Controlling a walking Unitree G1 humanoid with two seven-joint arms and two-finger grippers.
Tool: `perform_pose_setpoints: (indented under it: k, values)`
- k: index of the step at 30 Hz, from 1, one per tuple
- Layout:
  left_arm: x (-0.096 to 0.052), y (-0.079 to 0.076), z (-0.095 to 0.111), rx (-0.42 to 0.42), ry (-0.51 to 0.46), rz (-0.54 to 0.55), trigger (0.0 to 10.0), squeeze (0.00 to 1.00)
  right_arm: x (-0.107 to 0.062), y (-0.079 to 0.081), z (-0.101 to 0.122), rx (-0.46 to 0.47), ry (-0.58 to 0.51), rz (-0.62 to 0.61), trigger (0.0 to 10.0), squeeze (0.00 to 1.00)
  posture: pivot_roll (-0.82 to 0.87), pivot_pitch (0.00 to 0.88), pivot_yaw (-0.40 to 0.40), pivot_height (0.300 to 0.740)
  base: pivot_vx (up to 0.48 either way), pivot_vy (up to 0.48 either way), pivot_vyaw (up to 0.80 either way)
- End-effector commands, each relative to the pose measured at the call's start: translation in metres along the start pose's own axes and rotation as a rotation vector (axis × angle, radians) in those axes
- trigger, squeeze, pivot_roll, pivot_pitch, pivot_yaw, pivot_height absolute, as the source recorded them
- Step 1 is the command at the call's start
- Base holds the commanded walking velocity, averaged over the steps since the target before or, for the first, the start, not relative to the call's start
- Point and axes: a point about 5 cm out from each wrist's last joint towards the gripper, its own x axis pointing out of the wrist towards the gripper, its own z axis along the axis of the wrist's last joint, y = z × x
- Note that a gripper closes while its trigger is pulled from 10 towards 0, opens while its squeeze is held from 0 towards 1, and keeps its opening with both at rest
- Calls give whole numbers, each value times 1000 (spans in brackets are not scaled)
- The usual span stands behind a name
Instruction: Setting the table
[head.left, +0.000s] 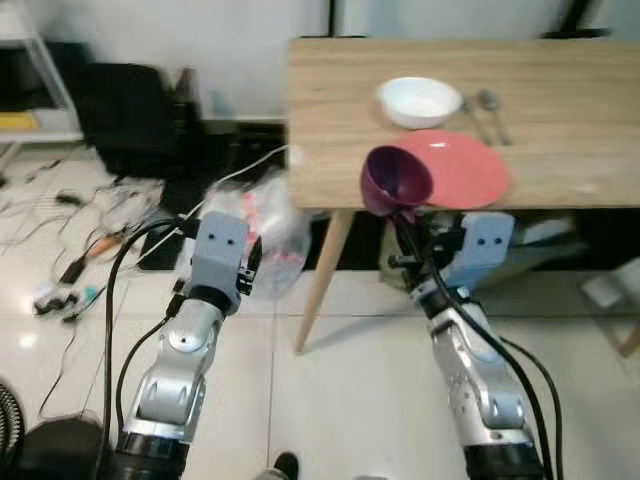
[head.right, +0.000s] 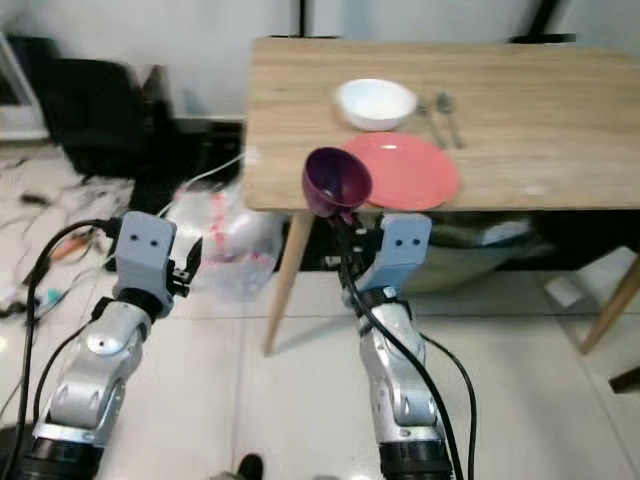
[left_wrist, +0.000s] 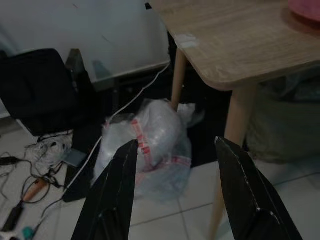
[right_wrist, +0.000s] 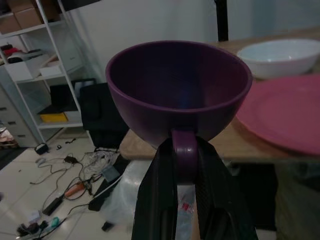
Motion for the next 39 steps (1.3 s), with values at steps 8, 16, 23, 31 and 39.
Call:
perform_pose_setpoints:
  k: [8, 16, 23, 31, 39]
  values:
    - [0, 15, -1, 3, 19, 82, 10000, 0, 11, -5, 9, 128, -40, -60, 10000, 0, -108, 20, -1, 740, 0, 0, 272]
    - [1, 15, -1, 34, 17, 97, 10000, 0, 14, -4, 17, 77, -68, -44, 10000, 0, -106, 24, -6, 740, 414, 0, 0]
    - [2, 12, 1, 29, 9, 84, 10000, 0, 13, -3, 18, 40, -68, -34, 10000, 0, -113, 27, -4, 740, 480, 0, 0]
    - [3, 9, 7, 27, -28, 25, 10000, 0, 12, -3, 15, 32, -56, -31, 10000, 0, -115, 22, 0, 740, 480, 0, -212]
    - [2, 7, 9, 33, -40, 18, 10000, 0, 13, 0, 15, 33, -50, 0, 10000, 0, -115, 21, 0, 740, 480, 0, -295]
